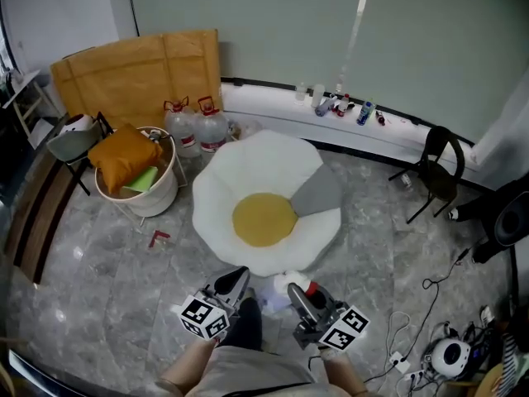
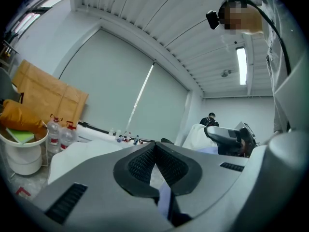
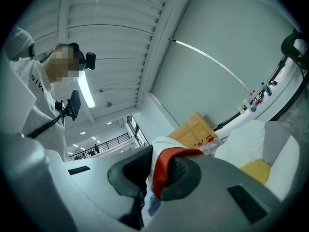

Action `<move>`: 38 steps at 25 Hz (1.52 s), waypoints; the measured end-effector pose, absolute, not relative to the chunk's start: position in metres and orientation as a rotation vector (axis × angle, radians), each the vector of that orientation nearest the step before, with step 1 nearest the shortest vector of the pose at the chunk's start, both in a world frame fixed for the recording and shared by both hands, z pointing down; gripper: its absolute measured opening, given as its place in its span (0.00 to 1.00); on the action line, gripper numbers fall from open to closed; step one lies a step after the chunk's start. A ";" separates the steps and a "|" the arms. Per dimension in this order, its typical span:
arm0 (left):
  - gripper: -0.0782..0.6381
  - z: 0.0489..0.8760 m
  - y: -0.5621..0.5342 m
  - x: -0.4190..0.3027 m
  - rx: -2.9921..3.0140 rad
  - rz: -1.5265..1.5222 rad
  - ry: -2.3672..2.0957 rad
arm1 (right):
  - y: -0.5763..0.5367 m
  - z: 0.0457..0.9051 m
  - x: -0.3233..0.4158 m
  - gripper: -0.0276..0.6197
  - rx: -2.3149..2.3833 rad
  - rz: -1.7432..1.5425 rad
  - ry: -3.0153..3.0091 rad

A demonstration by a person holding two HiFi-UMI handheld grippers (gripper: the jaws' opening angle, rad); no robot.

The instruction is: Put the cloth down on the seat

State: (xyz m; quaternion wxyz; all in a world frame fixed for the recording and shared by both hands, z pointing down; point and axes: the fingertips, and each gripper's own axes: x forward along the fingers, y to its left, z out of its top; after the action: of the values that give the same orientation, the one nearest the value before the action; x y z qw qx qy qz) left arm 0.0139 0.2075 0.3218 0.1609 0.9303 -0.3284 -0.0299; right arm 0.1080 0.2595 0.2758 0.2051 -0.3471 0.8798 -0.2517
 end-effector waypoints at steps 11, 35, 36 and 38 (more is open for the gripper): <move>0.13 0.331 0.082 0.026 2.655 -0.051 -0.900 | 0.151 0.286 0.108 0.11 -0.918 -0.752 2.504; 0.13 0.372 -0.121 -0.012 2.561 -0.046 -1.010 | -0.072 0.299 0.085 0.11 -0.923 -0.769 2.496; 0.13 0.375 -0.124 -0.013 2.551 -0.049 -1.019 | -0.078 0.299 0.084 0.11 -0.915 -0.769 2.499; 0.13 0.383 -0.130 -0.015 2.528 -0.055 -1.039 | -0.090 0.300 0.084 0.11 -0.900 -0.771 2.502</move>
State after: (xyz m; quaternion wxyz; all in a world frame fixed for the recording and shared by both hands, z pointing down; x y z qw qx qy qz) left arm -0.0146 -0.1304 0.3825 0.2023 0.9056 -0.3722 -0.0198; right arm 0.0839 -0.0896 0.3001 0.1855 -0.3195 0.8881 -0.2736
